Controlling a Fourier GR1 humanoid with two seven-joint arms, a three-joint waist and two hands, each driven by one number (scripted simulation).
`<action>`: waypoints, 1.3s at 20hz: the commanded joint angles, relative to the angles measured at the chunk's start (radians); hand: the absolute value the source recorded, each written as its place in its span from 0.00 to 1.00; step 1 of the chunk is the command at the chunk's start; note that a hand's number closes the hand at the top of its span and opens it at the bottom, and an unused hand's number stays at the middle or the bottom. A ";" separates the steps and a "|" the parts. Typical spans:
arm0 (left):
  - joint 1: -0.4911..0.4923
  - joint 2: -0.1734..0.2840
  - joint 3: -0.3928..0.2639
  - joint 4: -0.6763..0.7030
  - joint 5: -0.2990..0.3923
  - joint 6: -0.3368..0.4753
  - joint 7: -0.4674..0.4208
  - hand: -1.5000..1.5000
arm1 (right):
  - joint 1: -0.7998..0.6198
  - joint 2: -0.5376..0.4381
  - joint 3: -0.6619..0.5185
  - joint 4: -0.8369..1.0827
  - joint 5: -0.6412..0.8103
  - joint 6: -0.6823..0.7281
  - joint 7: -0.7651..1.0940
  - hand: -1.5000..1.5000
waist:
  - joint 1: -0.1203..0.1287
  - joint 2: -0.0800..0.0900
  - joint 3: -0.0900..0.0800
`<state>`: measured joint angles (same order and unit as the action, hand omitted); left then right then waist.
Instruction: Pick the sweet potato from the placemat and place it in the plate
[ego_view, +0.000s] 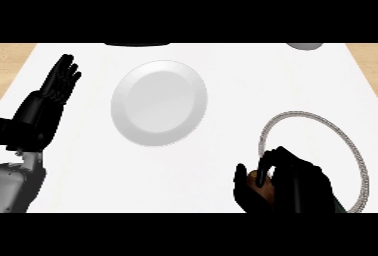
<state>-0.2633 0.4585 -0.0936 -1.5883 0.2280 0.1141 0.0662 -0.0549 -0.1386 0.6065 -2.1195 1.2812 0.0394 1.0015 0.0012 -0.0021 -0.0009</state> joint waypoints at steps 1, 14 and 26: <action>-0.030 0.007 0.019 0.020 0.003 -0.029 0.013 0.50 | -0.182 0.132 0.046 0.058 0.008 0.015 0.050 1.00 | 0.009 0.003 0.000; -0.065 -0.055 0.020 0.005 -0.036 -0.034 0.041 0.50 | -0.696 0.138 -0.057 0.612 -0.301 -0.262 0.091 1.00 | 0.034 0.008 0.001; -0.087 -0.083 0.007 0.077 -0.079 -0.068 -0.025 0.50 | -1.028 0.138 0.001 1.200 -0.584 -0.539 0.032 1.00 | 0.071 0.021 -0.001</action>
<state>-0.3360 0.3975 -0.0740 -1.5508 0.1766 0.0450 0.0815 -1.0014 -0.0039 0.5638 -1.0841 0.7654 -0.3678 0.9964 0.0600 0.0134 -0.0010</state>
